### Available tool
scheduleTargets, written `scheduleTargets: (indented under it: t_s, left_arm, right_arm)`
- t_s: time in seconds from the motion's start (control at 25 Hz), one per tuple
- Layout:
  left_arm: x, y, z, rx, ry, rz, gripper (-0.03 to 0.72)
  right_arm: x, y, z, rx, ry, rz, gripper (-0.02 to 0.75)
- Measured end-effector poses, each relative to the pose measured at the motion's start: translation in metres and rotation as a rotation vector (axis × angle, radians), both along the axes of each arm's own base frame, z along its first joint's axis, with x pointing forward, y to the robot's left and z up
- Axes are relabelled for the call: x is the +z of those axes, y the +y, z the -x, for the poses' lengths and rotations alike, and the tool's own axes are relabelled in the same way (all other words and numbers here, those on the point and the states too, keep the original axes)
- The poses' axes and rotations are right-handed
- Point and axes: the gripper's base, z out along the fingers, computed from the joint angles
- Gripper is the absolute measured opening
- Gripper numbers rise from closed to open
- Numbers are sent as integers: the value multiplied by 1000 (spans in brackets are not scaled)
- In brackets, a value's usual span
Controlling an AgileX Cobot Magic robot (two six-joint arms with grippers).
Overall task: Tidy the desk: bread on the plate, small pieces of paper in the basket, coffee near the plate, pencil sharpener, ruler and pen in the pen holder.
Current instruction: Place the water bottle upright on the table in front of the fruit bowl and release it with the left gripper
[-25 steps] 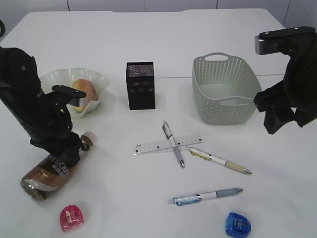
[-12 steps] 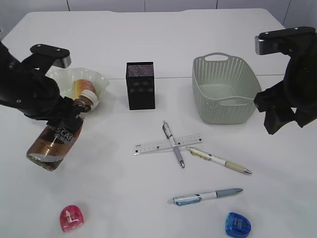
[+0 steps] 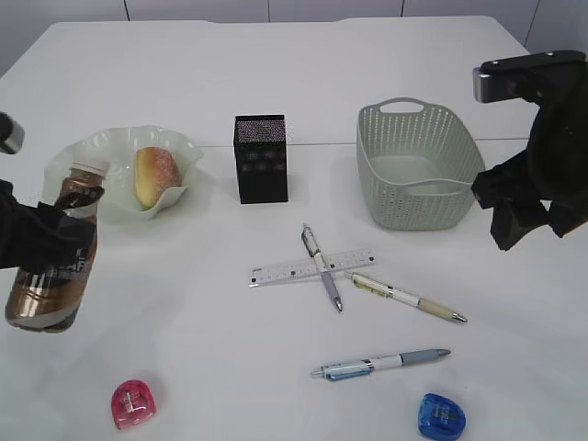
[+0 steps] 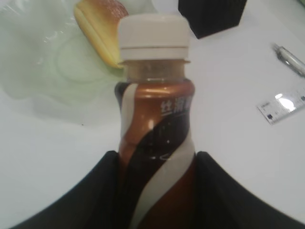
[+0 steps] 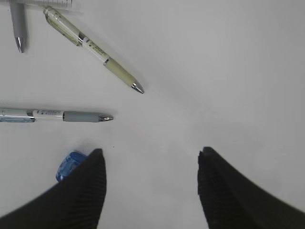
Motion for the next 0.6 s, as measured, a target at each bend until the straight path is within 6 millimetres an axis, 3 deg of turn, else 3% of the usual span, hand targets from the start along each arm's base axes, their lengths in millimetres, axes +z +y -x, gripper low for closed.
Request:
scheduleTargets:
  t_s: [0.28,0.48,0.6]
  left_arm:
    - [-8,15,13,148,-272,110,349]
    - [-1,7,14,38,-460,158,349]
    - [-7,1,7,-1,-516,183,349]
  right_arm:
    - [0,0,1,-1,16,5,447]
    - [0,-1,2,-2,24,7,447]
    - [0,-1,2,-2,24,7,447]
